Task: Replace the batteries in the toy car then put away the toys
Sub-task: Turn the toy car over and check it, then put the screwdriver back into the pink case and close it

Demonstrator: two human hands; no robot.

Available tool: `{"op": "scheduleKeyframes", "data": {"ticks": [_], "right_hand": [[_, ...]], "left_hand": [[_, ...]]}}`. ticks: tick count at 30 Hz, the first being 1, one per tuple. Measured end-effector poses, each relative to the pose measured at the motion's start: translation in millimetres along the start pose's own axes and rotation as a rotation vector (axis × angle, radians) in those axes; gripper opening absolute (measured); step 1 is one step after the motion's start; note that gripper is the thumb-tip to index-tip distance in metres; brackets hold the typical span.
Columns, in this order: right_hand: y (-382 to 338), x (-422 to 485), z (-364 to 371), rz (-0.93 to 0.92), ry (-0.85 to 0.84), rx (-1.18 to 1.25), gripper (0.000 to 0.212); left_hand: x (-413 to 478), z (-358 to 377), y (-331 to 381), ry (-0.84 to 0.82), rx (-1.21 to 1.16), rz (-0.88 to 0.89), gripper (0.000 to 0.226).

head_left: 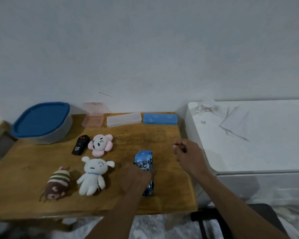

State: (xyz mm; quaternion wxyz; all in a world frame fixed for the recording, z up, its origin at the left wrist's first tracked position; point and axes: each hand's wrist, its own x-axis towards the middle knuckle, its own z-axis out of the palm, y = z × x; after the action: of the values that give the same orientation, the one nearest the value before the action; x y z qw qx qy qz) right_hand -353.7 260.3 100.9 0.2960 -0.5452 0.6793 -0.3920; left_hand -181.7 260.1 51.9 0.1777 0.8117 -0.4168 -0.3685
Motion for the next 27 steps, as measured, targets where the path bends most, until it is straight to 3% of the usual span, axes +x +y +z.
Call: {"op": "scheduleKeyframes", "data": {"ticks": [2, 5, 12, 23, 27], "right_hand": [[3.9, -1.3, -3.7, 0.011, -0.009, 0.000, 0.005], [12.5, -2.9, -7.3, 0.047, -0.024, 0.015, 0.007], [27.9, -5.9, -12.3, 0.102, -0.072, 0.053, 0.006], [27.5, -5.0, -18.6, 0.089, -0.087, 0.055, 0.008], [17.7, 7.7, -13.6, 0.031, -0.099, -0.022, 0.005]], "left_hand": [[8.2, 13.5, -7.5, 0.078, 0.130, -0.012, 0.084], [12.7, 28.8, -17.9, 0.128, 0.251, 0.048, 0.089], [24.4, 45.0, -18.5, 0.064, 0.237, -0.080, 0.114], [32.7, 43.9, -13.5, 0.021, 0.205, -0.125, 0.129], [22.6, 20.7, -3.4, 0.087, 0.152, -0.034, 0.100]]}}
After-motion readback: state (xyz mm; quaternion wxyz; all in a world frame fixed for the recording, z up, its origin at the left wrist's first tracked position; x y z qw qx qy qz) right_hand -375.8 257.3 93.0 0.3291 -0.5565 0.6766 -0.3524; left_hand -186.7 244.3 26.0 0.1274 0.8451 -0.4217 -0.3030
